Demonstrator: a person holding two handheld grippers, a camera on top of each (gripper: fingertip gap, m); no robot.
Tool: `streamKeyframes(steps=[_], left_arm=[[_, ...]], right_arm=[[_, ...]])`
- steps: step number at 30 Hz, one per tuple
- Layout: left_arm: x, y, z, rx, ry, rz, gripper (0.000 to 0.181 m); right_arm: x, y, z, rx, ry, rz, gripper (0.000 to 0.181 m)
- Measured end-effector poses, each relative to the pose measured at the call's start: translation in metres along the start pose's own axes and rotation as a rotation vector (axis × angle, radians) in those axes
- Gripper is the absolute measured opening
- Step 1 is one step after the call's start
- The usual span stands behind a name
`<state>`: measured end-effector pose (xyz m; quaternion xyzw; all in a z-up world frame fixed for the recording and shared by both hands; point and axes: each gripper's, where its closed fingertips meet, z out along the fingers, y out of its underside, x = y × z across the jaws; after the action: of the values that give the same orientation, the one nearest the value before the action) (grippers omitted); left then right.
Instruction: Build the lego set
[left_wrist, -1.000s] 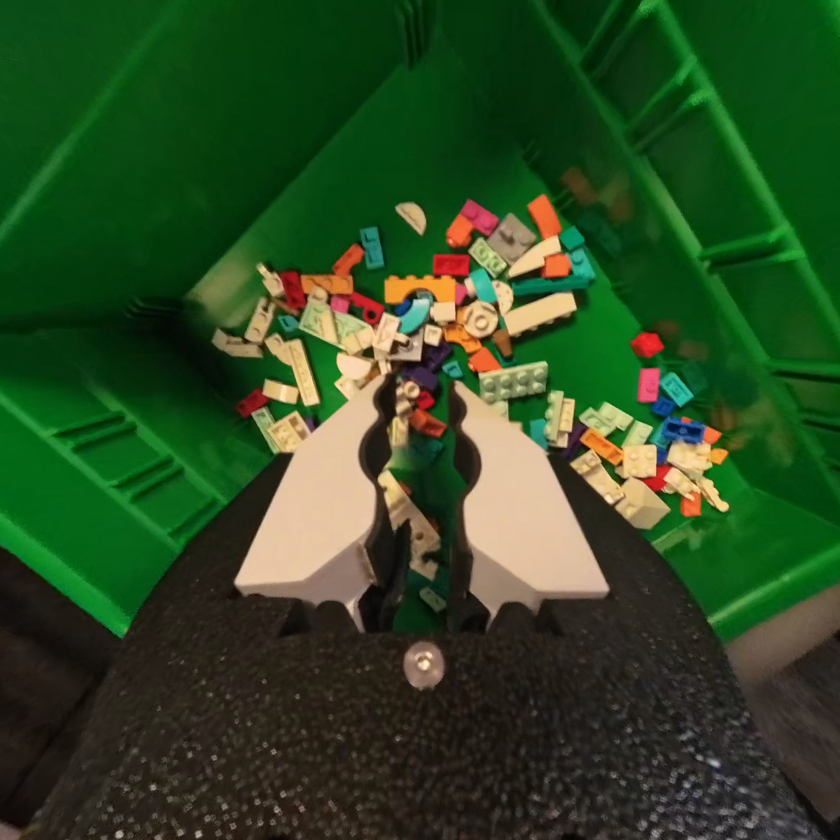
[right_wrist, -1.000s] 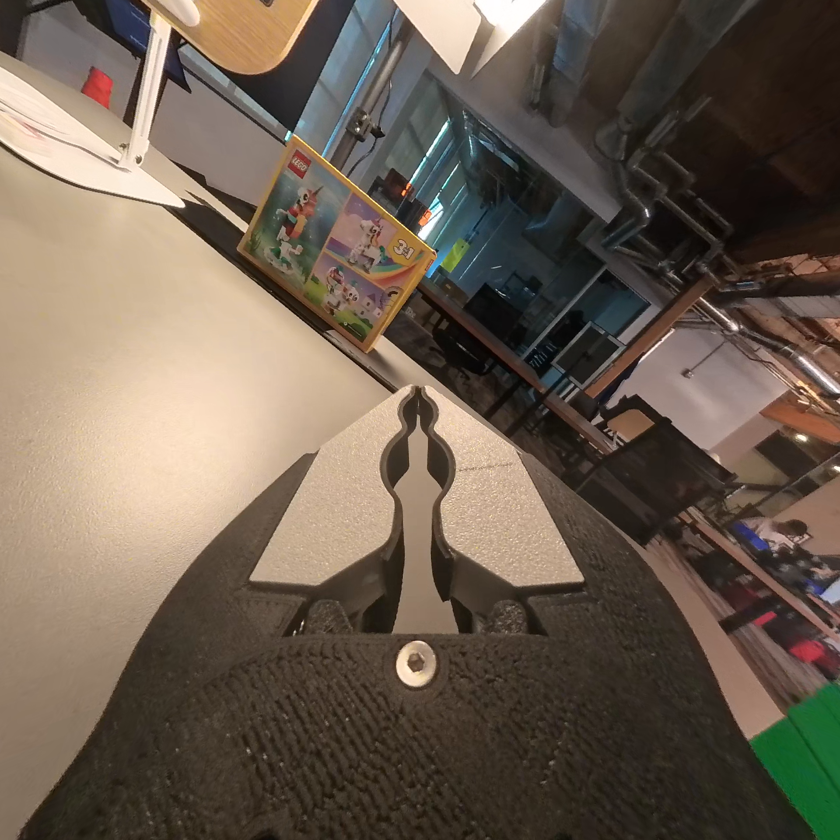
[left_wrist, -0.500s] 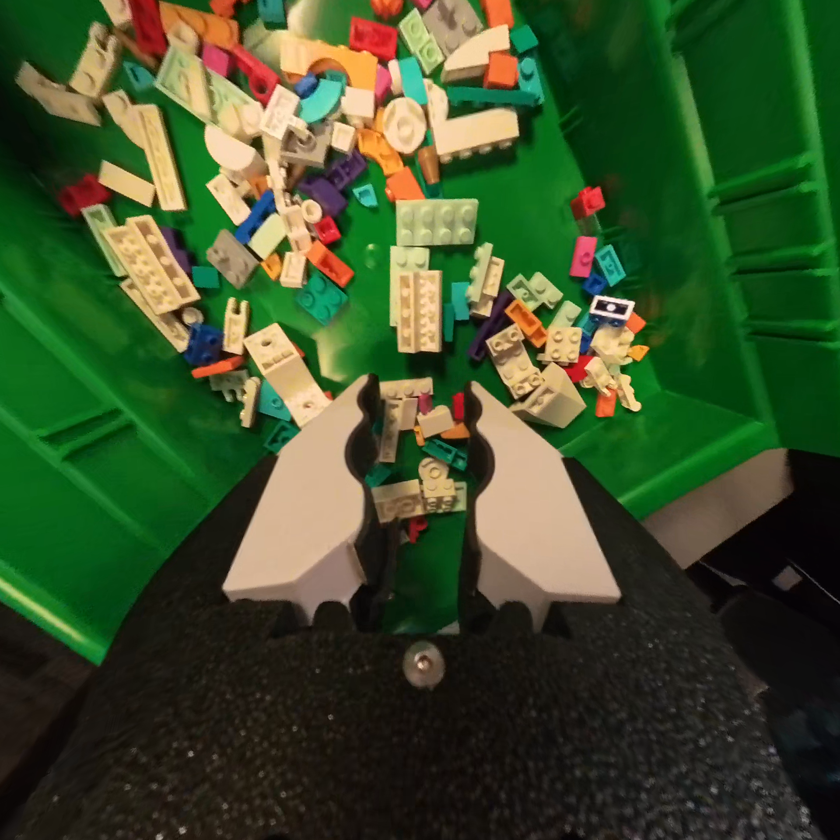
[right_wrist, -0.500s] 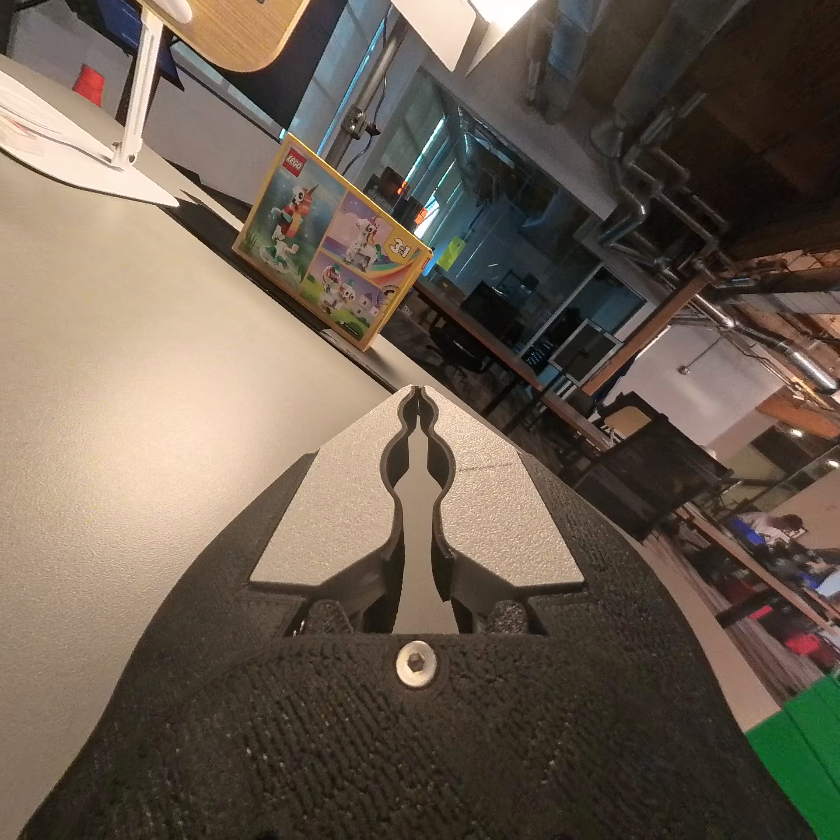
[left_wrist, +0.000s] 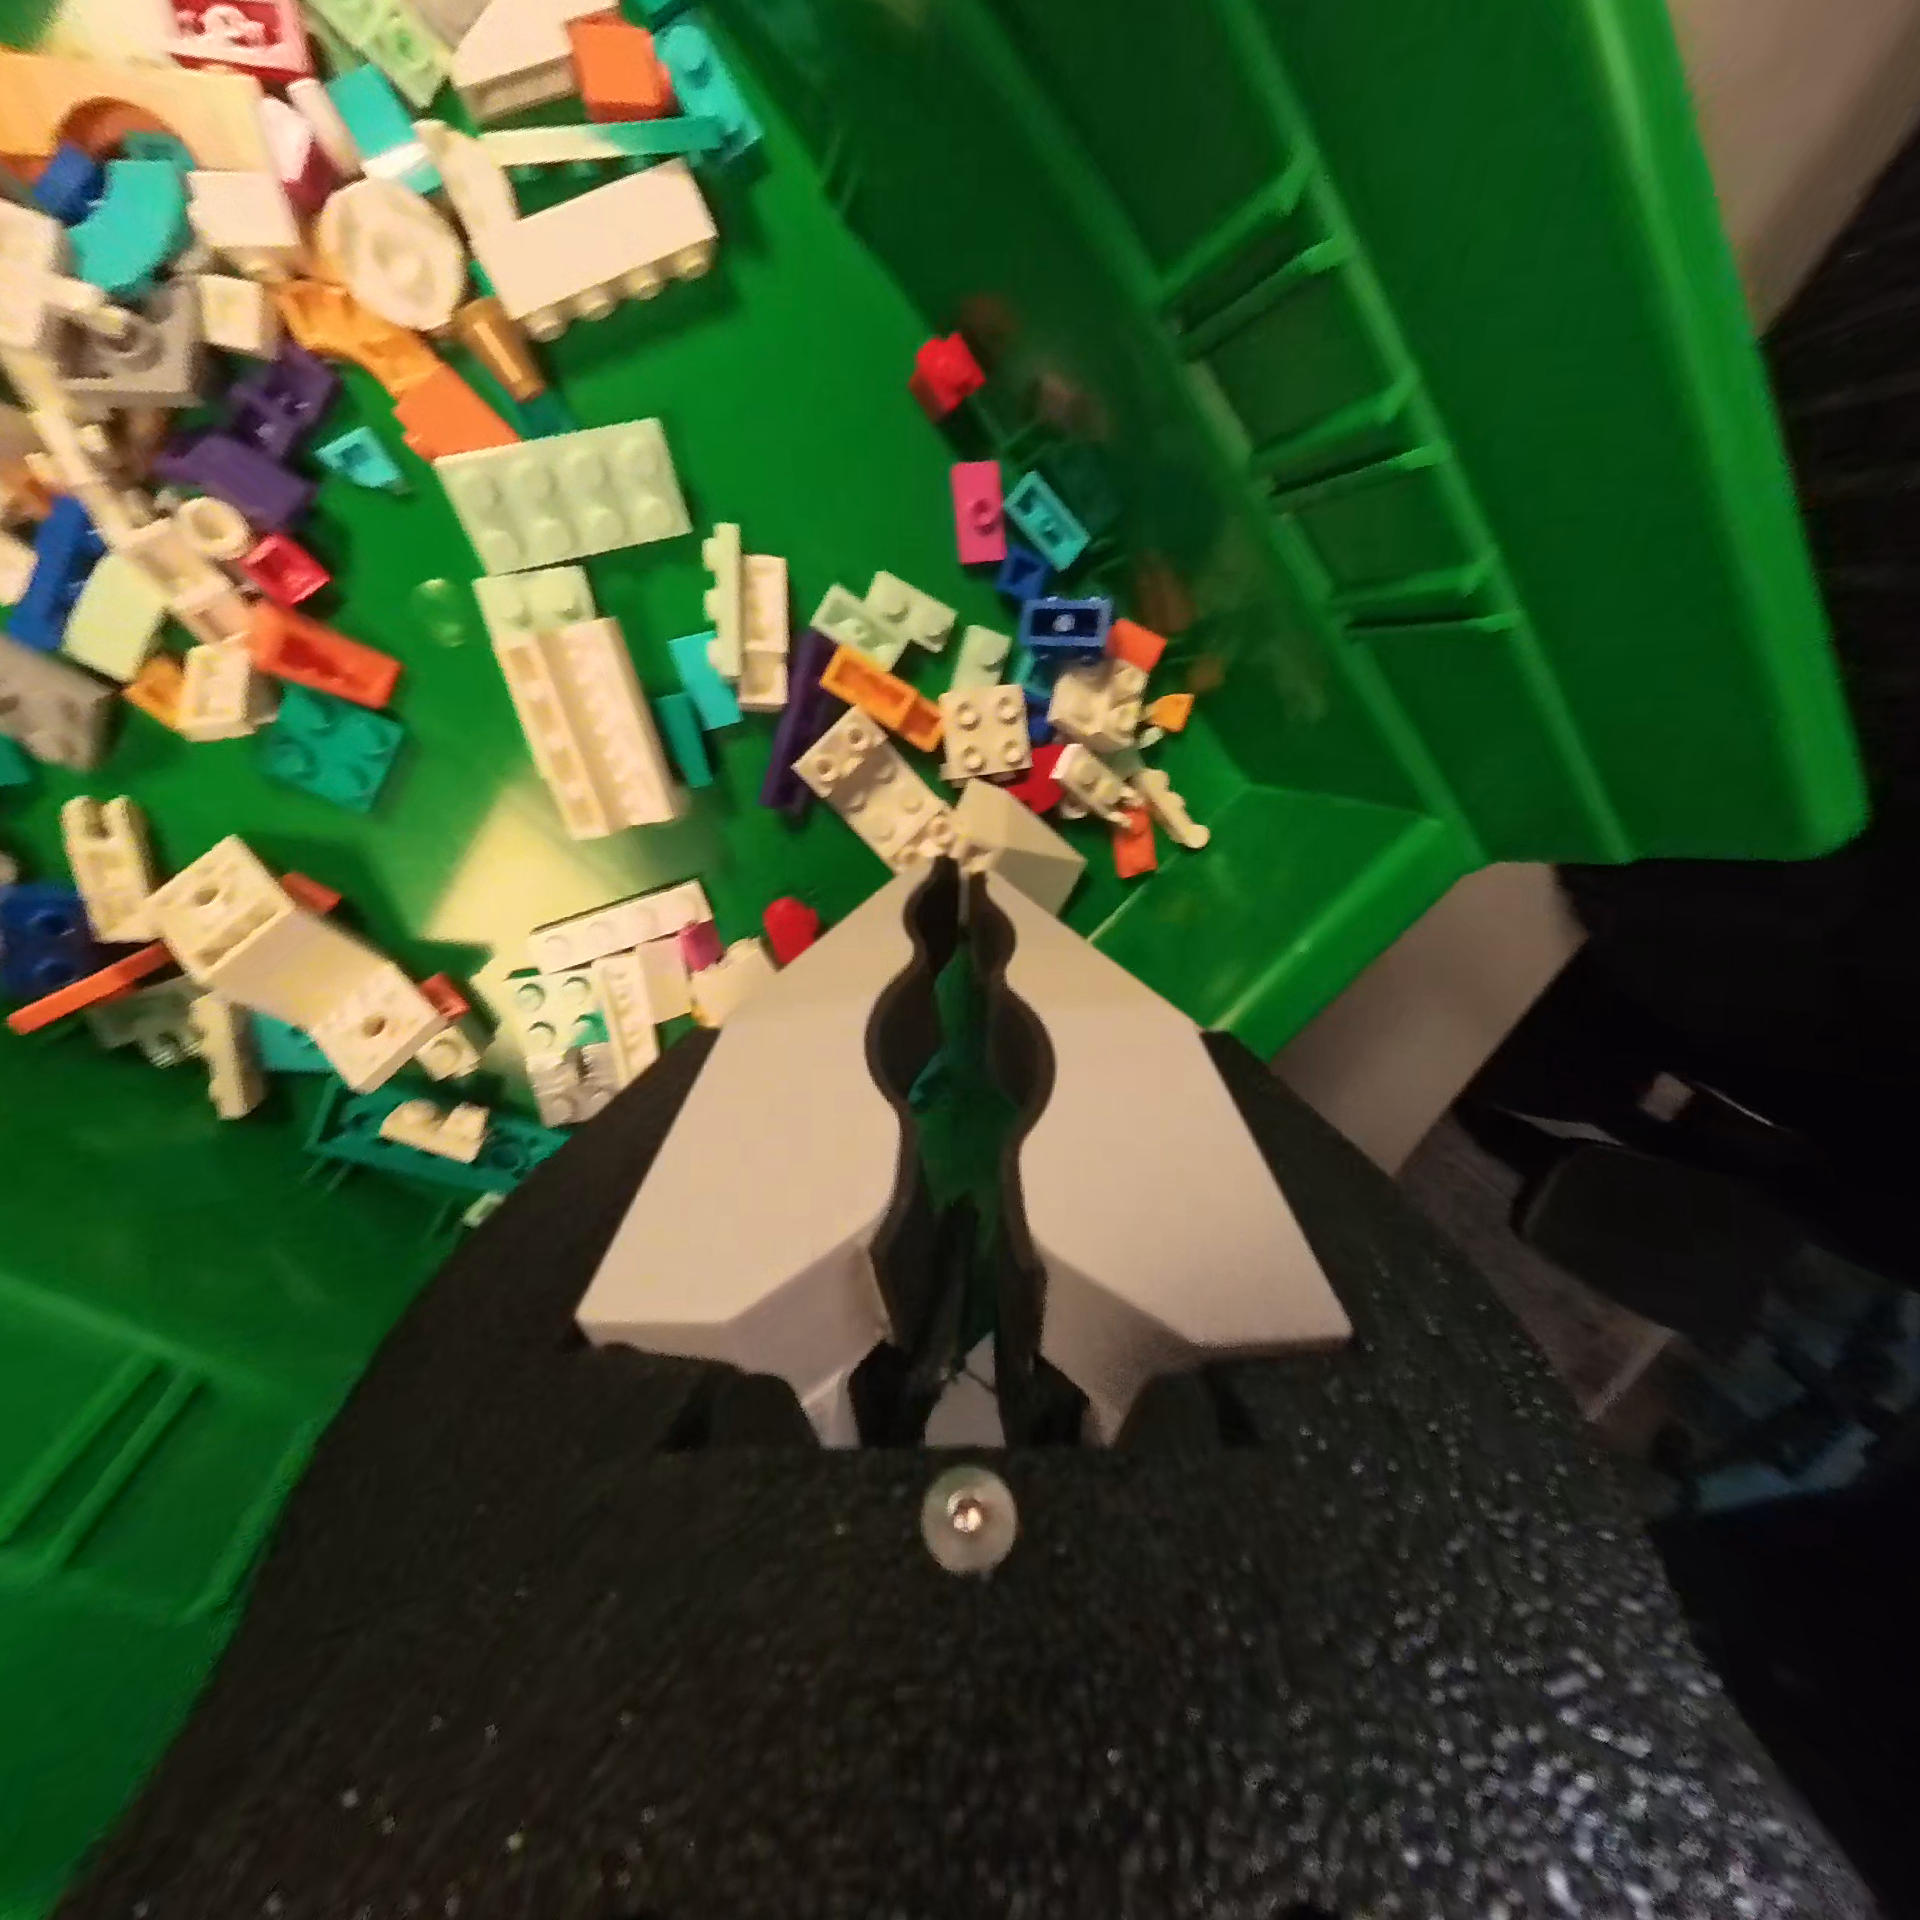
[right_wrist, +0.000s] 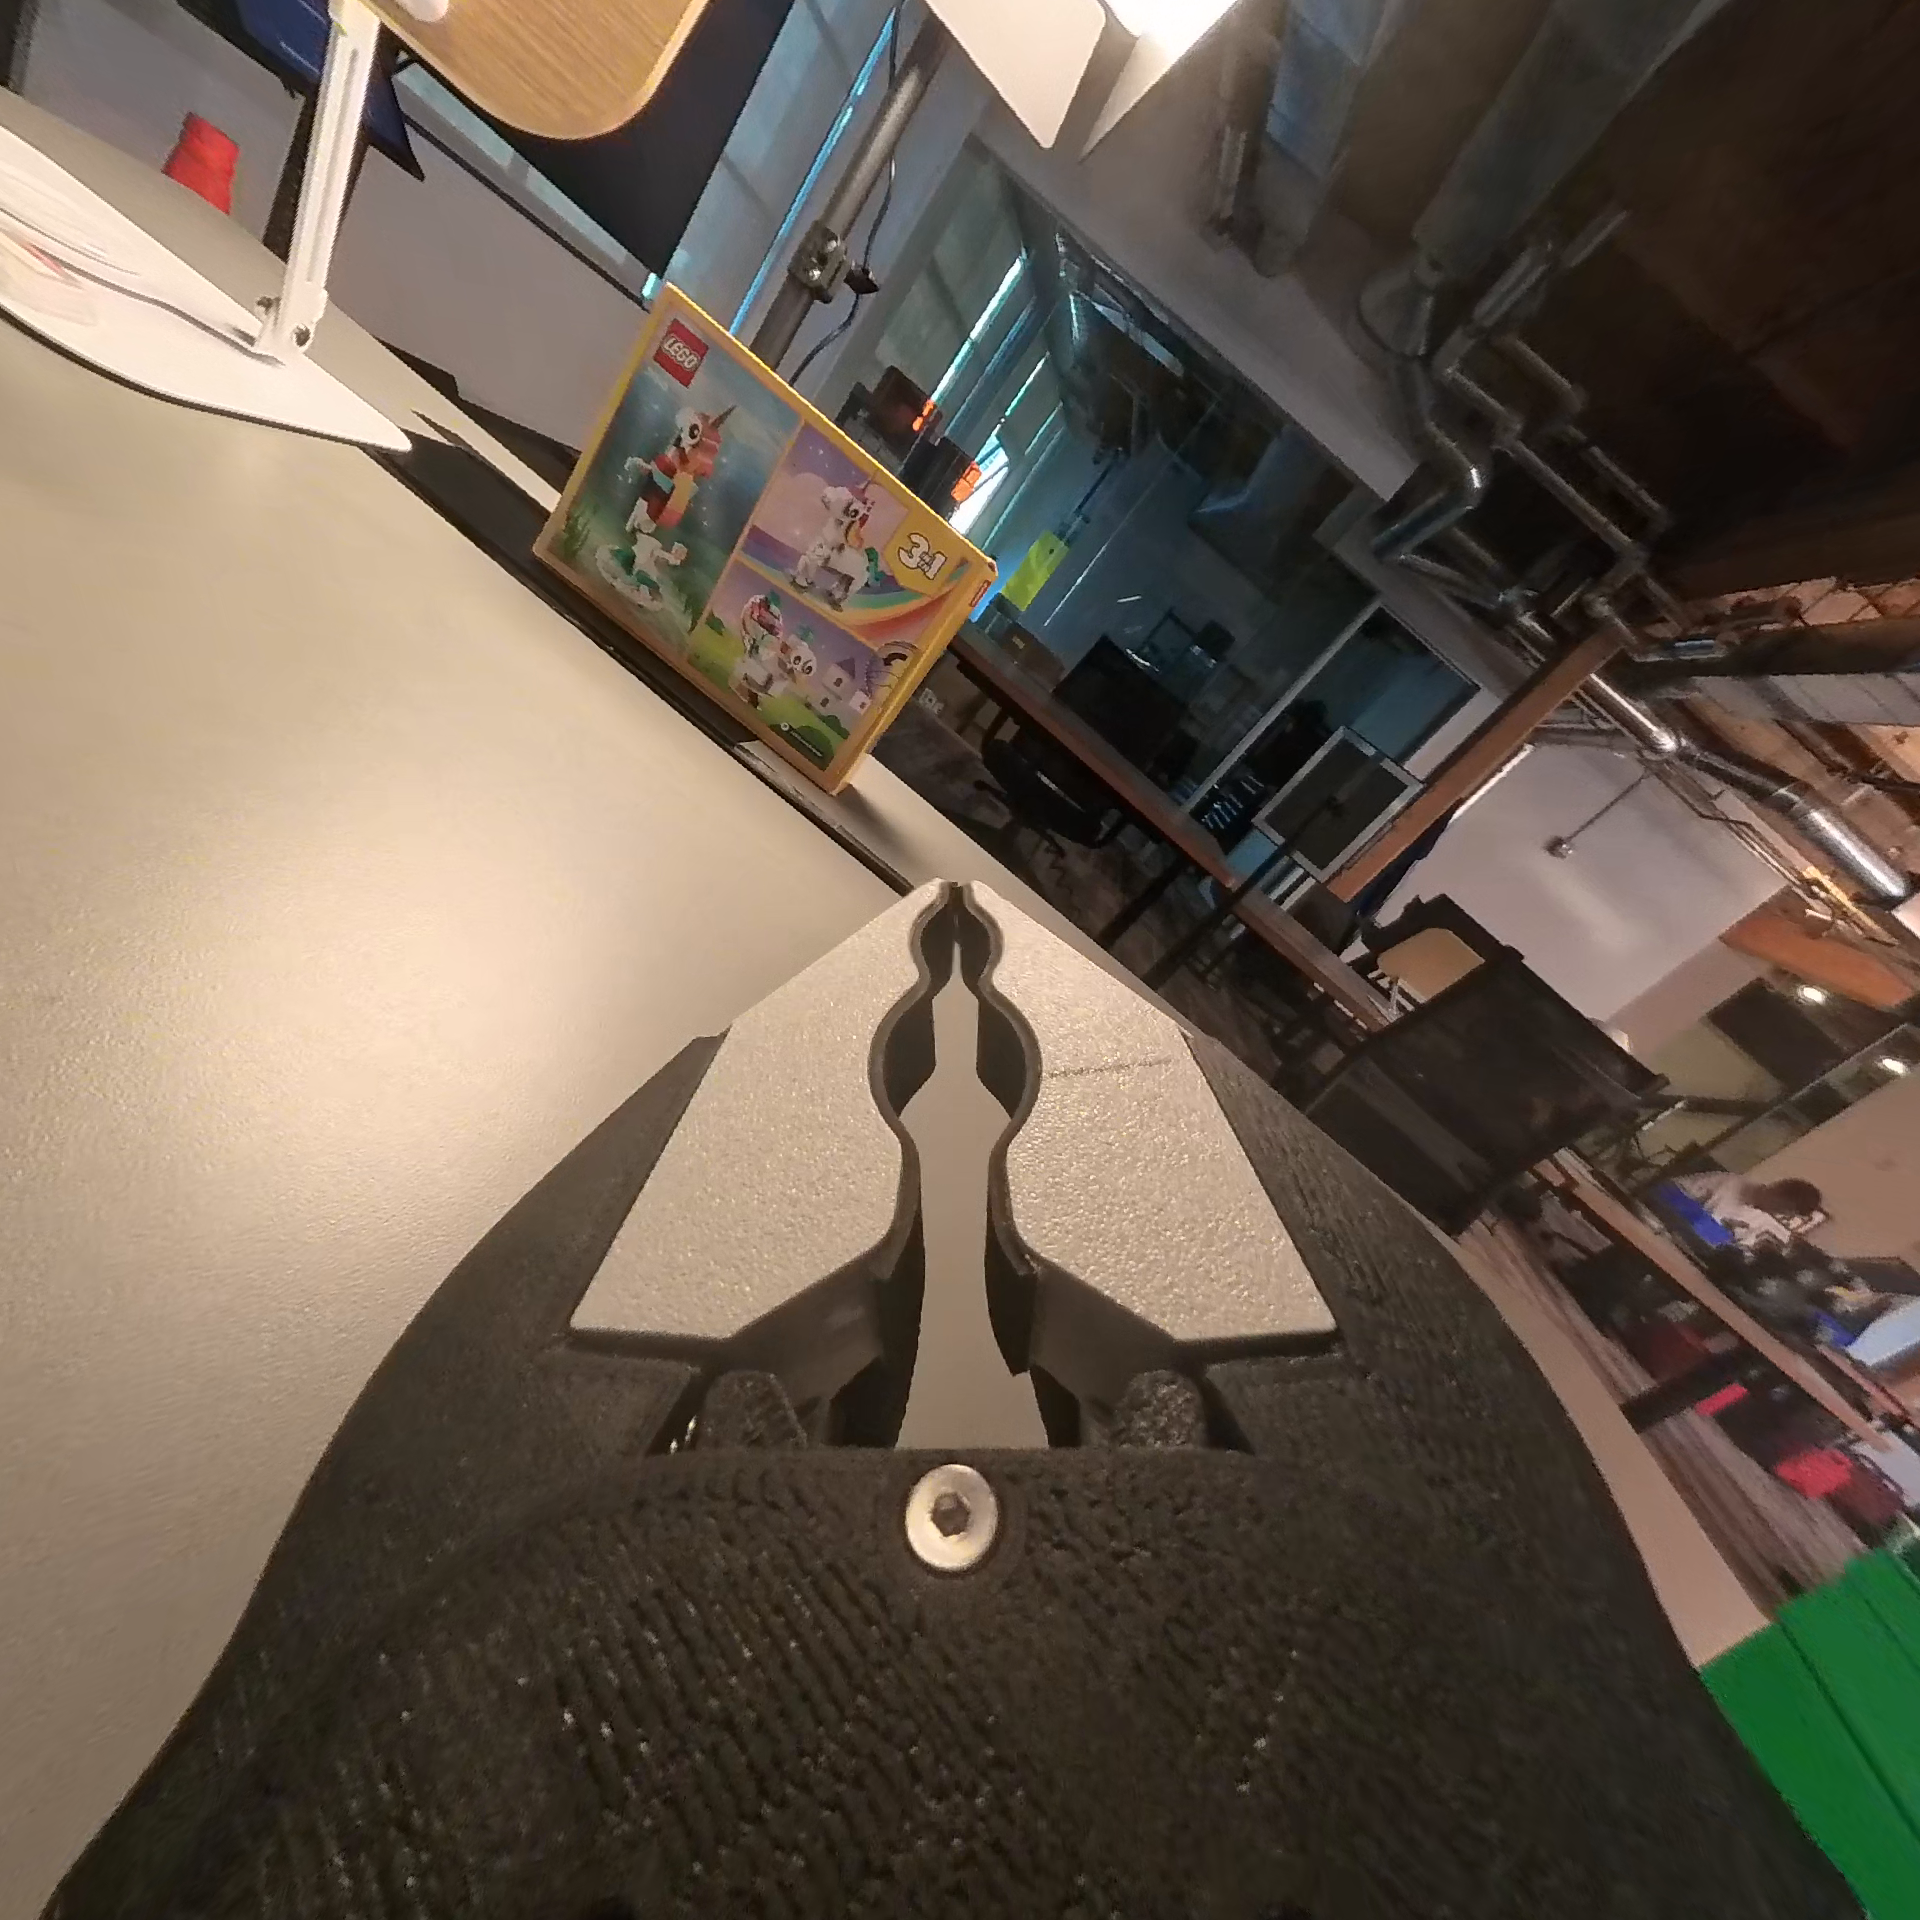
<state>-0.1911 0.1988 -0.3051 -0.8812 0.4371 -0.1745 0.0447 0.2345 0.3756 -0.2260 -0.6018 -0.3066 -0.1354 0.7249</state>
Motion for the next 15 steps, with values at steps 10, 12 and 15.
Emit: streamKeyframes(steps=[10,12,15], left_arm=[[0.010,-0.013,0.015,-0.007,0.069,0.050,0.000],[0.012,-0.018,0.019,0.004,0.080,0.075,0.000],[0.003,-0.030,0.019,0.047,0.036,0.095,0.000]], right_arm=[[0.006,0.001,-0.001,0.003,0.024,0.030,0.000],[0.007,0.000,-0.001,0.005,0.027,0.034,0.000],[0.007,0.000,-0.001,0.006,0.027,0.036,0.000]])
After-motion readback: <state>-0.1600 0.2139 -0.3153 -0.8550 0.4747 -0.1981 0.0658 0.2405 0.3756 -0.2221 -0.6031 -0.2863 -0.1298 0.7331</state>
